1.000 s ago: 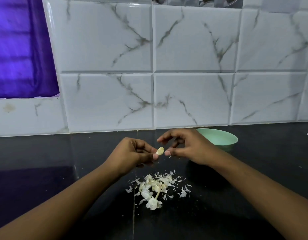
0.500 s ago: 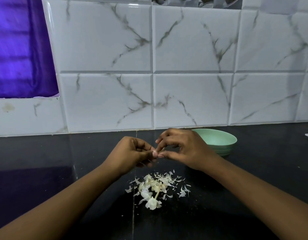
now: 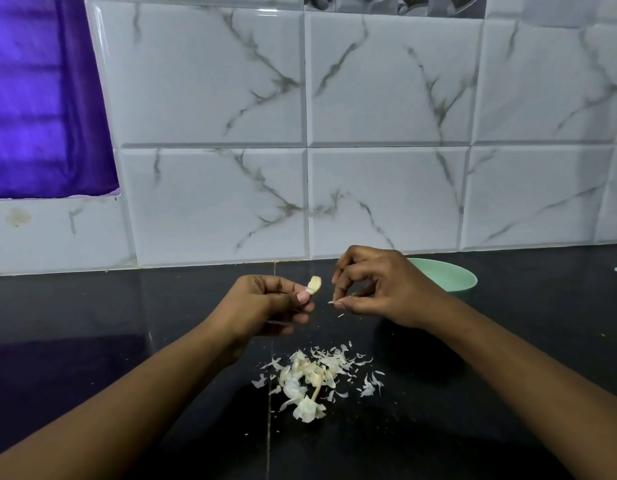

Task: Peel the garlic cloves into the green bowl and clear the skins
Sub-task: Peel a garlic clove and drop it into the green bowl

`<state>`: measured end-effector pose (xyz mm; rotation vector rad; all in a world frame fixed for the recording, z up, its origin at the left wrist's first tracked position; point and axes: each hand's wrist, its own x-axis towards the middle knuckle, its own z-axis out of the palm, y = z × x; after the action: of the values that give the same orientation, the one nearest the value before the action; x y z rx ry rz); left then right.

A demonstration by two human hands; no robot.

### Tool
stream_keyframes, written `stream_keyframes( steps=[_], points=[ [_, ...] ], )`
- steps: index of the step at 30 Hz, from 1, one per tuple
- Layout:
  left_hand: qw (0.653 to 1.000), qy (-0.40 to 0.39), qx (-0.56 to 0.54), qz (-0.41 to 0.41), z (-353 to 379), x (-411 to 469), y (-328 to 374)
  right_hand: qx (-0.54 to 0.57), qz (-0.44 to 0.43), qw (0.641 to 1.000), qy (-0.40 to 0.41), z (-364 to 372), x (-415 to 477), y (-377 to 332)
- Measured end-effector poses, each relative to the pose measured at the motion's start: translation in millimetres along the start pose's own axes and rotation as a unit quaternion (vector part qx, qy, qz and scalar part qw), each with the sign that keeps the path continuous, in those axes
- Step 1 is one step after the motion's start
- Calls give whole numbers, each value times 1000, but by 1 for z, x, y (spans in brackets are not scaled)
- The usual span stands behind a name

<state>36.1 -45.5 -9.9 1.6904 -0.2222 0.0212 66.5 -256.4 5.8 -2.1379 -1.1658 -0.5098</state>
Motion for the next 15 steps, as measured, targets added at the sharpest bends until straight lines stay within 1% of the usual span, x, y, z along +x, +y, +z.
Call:
stream_keyframes(
  steps=[4,7,9,11,13,15],
  points=[
    [1000,1,27,7,2,-1,-1,-5,32,999,-5,-2,0,-3],
    [999,2,48,19,5,-3,-2,25,61,997,-34,0,-1,-7],
    [998,6,55,31,5,-3,-2,22,74,996,-49,-1,0,-8],
    [997,11,65,49,5,-3,-2,25,97,994,-43,-3,0,-7],
    [993,17,88,71,5,-3,-3,61,135,989,-24,-4,0,-7],
    [988,24,117,94,5,-3,-3,91,151,984,-3,-3,0,-8]
  ],
)
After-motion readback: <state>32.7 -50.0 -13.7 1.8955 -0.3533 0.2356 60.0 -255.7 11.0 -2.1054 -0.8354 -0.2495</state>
